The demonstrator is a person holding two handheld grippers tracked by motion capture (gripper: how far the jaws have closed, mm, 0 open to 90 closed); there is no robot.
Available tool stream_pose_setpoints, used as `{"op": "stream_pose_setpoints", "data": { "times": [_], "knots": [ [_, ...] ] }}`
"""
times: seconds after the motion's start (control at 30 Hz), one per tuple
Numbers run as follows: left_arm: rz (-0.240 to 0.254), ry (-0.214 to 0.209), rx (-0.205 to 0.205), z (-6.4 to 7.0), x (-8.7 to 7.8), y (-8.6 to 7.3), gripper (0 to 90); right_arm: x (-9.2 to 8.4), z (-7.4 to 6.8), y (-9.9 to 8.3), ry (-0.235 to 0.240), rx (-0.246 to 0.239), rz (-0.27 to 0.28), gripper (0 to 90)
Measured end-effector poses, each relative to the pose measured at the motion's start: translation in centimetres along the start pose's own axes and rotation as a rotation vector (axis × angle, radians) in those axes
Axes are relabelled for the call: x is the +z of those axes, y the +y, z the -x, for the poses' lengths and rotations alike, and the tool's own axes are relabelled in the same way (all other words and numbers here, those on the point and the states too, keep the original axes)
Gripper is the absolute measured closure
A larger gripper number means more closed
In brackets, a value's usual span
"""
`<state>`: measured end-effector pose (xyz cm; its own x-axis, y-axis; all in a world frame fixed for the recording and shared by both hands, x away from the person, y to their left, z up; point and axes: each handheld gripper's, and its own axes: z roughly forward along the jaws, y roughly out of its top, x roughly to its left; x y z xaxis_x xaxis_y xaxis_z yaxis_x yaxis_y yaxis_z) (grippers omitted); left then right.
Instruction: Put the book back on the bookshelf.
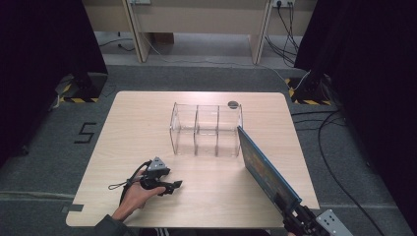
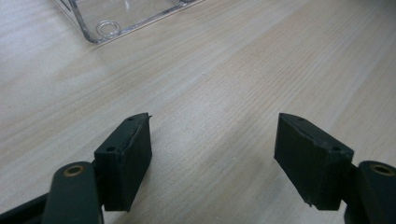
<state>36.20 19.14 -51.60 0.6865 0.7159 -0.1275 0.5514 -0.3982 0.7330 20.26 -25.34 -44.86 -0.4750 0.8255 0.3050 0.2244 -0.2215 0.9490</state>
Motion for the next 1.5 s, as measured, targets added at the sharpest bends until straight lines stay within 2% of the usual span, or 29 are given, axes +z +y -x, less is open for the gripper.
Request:
{"op": "stream_pose_setpoints", "data": {
  "times": [0.13, 0.17, 0.2, 0.23, 0.37, 0.5, 0.6, 0.63, 0.73, 0.93, 1.1, 1.17, 1.27, 1.37, 1.5],
  "knots": [
    [-0.006, 0.013, 0.032, 0.2, 0.0, -0.1, 24.1, 0.0, 0.0, 0.0, 0.004, 0.003, 0.001, 69.1],
    [-0.003, 0.025, 0.067, 0.4, 0.2, -0.2, 22.5, 0.0, 0.0, 0.0, 0.003, 0.008, 0.001, 69.1],
    [-0.003, 0.025, 0.067, 0.4, 0.2, -0.2, 21.8, 0.0, 0.0, 0.0, 0.003, 0.008, 0.001, 69.1],
    [-0.008, 0.04, 0.111, 0.7, 0.3, -0.3, 21.1, 0.0, 0.1, 0.1, 0.002, 0.016, 0.0, 69.0],
    [-0.009, 0.037, 0.11, 0.8, 0.4, -0.3, 17.1, 0.0, 0.6, 0.3, 0.001, 0.063, 0.012, 69.0],
    [-0.002, 0.034, 0.114, 0.8, 0.5, -0.4, 16.2, 0.1, 1.3, 0.6, 0.003, 0.081, 0.023, 70.3],
    [0.001, 0.031, 0.118, 0.8, 0.6, -0.4, 15.1, 0.2, 1.7, 0.9, 0.011, 0.056, 0.02, 71.4],
    [0.003, 0.03, 0.119, 0.8, 0.6, -0.4, 15.1, 0.2, 1.9, 1.2, 0.009, 0.013, 0.014, 72.9],
    [0.004, 0.029, 0.118, 0.8, 0.7, -0.4, 14.9, 0.4, 2.0, 1.4, -0.002, -0.038, 0.006, 74.5],
    [0.01, 0.026, 0.122, 0.8, 0.7, -0.4, 14.6, 0.7, 2.7, 1.9, -0.006, -0.078, 0.002, 76.4],
    [0.013, 0.023, 0.123, 0.8, 0.8, -0.4, 14.5, 1.2, 2.8, 2.8, -0.006, -0.176, 0.018, 78.1],
    [0.014, 0.023, 0.124, 0.8, 0.8, -0.4, 14.5, 1.3, 2.8, 2.9, -0.002, -0.183, 0.018, 78.1],
    [0.015, 0.022, 0.126, 0.8, 0.8, -0.4, 14.4, 1.8, 3.0, 3.1, -0.001, -0.223, 0.025, 78.8],
    [0.017, 0.021, 0.127, 0.8, 0.8, -0.4, 14.3, 2.0, 3.4, 3.2, -0.002, -0.222, 0.035, 78.7],
    [0.019, 0.02, 0.127, 0.9, 0.9, -0.4, 14.3, 2.5, 3.7, 3.4, 0.021, -0.218, 0.045, 77.2]
  ]
}}
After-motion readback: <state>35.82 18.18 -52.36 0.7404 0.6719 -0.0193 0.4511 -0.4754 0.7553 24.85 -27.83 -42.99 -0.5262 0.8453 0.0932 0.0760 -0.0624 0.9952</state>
